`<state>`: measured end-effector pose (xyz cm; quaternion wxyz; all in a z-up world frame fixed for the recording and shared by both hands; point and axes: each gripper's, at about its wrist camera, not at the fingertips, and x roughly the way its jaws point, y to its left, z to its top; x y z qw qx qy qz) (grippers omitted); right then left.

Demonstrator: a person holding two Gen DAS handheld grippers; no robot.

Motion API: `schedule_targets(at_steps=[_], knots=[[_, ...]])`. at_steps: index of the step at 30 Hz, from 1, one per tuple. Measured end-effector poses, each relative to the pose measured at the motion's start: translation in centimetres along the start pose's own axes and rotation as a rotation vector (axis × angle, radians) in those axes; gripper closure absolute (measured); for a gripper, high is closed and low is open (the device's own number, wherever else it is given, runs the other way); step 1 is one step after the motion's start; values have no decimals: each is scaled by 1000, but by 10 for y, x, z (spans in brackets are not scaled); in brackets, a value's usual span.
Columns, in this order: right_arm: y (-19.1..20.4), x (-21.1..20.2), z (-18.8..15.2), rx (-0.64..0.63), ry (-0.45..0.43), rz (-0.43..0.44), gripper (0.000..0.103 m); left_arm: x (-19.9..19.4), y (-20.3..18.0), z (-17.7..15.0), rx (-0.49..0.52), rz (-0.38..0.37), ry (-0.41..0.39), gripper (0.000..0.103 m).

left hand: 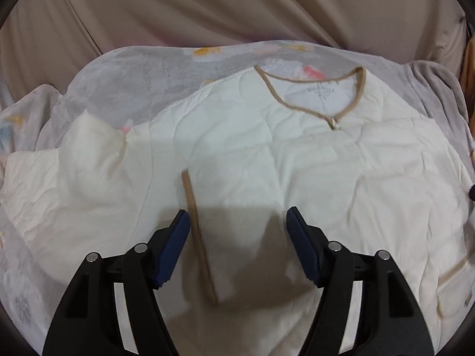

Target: Fold large clothes

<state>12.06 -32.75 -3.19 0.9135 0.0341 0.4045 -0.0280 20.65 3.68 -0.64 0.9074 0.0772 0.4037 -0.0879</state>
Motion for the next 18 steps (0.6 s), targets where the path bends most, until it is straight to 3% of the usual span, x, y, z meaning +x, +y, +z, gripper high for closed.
schedule_targets(at_steps=[2,3,6,8,9,11,13,18], knots=[[-9,25,-12,37,65,24,98,9,-4,-14,20,1,47,36],[-11,27,-14,48,55,35,98,9,-5,-18,24,14,37,36],[-5,13,-11,42,41,-11,96,-5,1,-18,-12,3,48,36],[1,-4,-15,64,17,15,86,-24,18,-23,-72,-39,32,37],[6,-12,-18,59,5,38,86,-34,31,-26,-109,-54,20,36],[24,-31,-27,23,-26,62,84,-57,68,-34,-215,-69,-18,21],[42,-42,-36,-21,-45,79,79,-73,111,-40,-312,-23,-61,18],[80,-44,-55,-151,-48,147,75,-84,247,-49,-583,208,-94,16]])
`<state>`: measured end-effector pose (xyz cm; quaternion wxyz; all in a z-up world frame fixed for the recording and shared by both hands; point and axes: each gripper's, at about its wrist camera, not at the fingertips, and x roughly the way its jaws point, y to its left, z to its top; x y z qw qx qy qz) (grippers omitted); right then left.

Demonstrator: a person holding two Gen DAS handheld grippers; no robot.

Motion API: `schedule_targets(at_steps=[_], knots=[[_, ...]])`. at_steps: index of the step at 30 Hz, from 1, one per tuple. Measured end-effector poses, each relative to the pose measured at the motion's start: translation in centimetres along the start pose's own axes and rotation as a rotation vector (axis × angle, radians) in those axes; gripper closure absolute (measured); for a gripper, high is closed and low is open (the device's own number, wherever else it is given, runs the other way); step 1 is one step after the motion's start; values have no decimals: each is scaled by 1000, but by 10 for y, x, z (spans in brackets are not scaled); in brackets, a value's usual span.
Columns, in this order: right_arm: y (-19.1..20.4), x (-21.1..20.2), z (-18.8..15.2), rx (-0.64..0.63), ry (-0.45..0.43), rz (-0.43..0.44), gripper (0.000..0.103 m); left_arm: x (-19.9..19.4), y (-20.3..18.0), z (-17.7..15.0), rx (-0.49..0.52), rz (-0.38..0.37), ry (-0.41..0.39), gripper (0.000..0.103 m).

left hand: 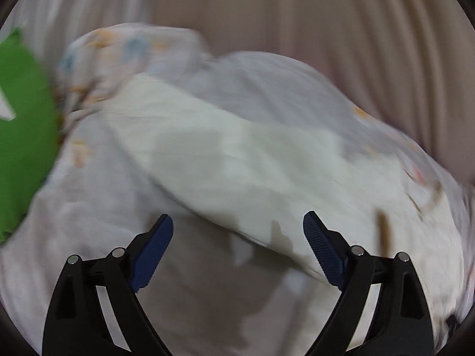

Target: Fold large clothes

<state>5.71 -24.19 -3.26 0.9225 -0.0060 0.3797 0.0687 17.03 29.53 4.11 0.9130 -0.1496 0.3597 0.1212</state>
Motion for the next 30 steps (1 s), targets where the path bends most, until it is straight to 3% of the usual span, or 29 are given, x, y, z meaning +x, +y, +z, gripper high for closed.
schedule_targets(at_steps=[5,7,9,11,13,14,19,22,26,30], knots=[[10,20,-8,-51,41,-36,71,50,89,47,-199,138,33,17],[9,20,-9,-32,42,-35,67,69,109,57,-238,131,50,18],[5,22,-10,-5,44,-31,64,85,124,64,-270,122,68,32],[0,23,-10,24,49,-19,61,95,126,69,-283,125,89,74],[-2,23,-10,41,49,-14,60,92,120,73,-289,100,83,92],[-2,24,-10,45,49,-14,60,82,110,77,-277,105,53,97],[-3,25,-10,41,48,-17,59,-7,13,89,-55,9,-142,99],[-3,24,-10,43,46,-15,59,-73,-79,75,134,-176,-225,101],[-2,23,-10,46,36,-23,57,-140,-216,16,423,-390,-252,101],[-5,18,-12,70,21,-13,56,-149,-323,-76,670,-508,-161,101]])
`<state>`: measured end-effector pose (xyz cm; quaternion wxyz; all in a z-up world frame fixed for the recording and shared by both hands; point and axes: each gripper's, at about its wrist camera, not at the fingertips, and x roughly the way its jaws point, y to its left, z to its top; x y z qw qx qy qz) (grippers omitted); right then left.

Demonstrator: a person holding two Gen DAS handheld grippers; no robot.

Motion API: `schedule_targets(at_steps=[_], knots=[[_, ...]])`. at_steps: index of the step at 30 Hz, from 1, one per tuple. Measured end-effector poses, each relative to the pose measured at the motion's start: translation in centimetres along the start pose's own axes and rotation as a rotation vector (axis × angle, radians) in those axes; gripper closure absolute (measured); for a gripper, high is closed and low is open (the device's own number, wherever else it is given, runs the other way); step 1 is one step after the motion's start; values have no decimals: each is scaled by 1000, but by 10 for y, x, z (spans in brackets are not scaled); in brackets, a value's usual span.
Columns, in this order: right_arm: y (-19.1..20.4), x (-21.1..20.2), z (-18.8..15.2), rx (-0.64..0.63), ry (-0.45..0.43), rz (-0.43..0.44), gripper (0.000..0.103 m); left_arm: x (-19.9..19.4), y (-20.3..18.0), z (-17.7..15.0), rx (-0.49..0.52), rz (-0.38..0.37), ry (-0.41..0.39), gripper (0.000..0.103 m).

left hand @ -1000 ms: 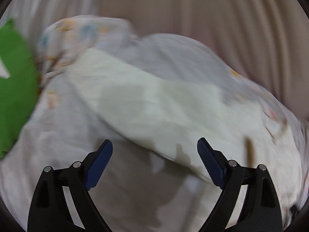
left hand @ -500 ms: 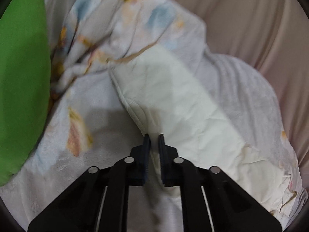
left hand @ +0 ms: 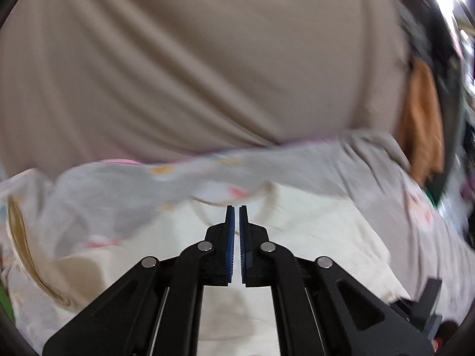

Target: Fold large clothes

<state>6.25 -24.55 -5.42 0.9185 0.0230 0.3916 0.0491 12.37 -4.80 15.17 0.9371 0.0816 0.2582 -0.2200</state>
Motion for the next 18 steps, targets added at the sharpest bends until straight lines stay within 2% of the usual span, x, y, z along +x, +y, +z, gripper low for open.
schedule_targets(at_steps=[3,5,6,9,11,13,16,18], knots=[[-6,-2,-1,39,-4,28,55,56,-71,-38,100,-77,154,99],[-11,-3,-2,65,-6,44,54,84,-93,-69,123,-87,255,98],[-13,-3,-3,75,-7,52,54,90,-96,-80,125,-78,272,98],[-14,-4,-4,89,-10,65,53,82,-74,-99,105,-11,257,92],[-14,-6,-5,84,-20,69,51,59,-40,-103,37,18,231,63],[-14,-11,-5,77,-44,82,51,32,-2,-107,-31,66,197,50],[-8,-26,3,69,-78,150,50,0,60,-119,-100,228,157,47],[4,-35,22,70,-64,263,49,-14,100,-134,-147,328,179,41]])
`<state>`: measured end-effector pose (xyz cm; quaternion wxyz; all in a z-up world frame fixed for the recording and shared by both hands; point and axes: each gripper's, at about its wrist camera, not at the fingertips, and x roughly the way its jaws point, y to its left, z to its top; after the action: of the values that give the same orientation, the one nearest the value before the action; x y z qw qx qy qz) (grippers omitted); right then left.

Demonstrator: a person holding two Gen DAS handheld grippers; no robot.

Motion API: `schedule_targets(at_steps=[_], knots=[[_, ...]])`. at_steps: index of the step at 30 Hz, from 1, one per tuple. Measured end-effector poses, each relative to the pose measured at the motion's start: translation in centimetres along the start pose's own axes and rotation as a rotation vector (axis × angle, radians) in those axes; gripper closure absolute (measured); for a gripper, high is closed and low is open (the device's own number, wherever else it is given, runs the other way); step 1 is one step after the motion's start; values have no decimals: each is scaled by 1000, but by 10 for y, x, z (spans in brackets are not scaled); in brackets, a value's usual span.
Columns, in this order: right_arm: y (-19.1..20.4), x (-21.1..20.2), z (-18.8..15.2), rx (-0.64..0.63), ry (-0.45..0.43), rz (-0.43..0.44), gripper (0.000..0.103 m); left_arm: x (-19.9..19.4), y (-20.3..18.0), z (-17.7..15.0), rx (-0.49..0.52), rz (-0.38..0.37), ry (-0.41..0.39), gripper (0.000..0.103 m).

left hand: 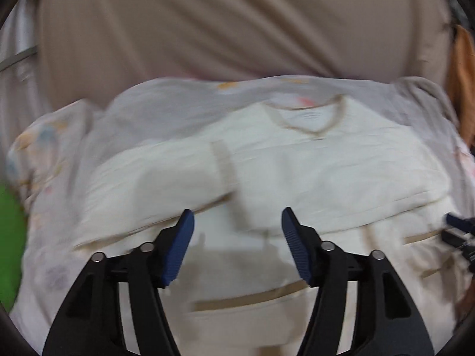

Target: Fold large clothes

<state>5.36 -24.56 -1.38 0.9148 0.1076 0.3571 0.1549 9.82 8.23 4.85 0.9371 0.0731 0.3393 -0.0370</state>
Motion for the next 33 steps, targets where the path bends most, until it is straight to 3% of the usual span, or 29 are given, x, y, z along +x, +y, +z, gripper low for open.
schedule_targets(at_steps=[2,6,9,13,17,18,19,20,23,27,29,33], knots=[[23,7,24,-10,55,121,48,10,41,-13,-60,62,60,41],[81,56,70,-23,198,296,47,33,85,-33,-156,96,129,41],[126,116,95,2,283,355,47,45,98,-43,-185,89,143,41],[165,185,102,90,385,449,47,56,107,-58,-219,44,172,41],[182,235,97,183,427,450,50,61,112,-64,-253,-9,171,41],[182,239,97,200,419,444,58,62,113,-65,-259,-17,171,41],[184,243,99,215,403,443,82,62,114,-66,-265,-24,171,41],[184,243,103,219,388,455,96,63,115,-66,-267,-29,171,41],[184,209,128,180,254,464,97,60,119,-67,-275,-41,161,41],[166,126,168,105,22,440,98,59,120,-65,-268,-30,156,41],[143,77,182,69,-100,370,98,57,117,-64,-254,-12,150,41],[77,1,184,59,-250,177,98,50,107,-57,-210,24,127,41]])
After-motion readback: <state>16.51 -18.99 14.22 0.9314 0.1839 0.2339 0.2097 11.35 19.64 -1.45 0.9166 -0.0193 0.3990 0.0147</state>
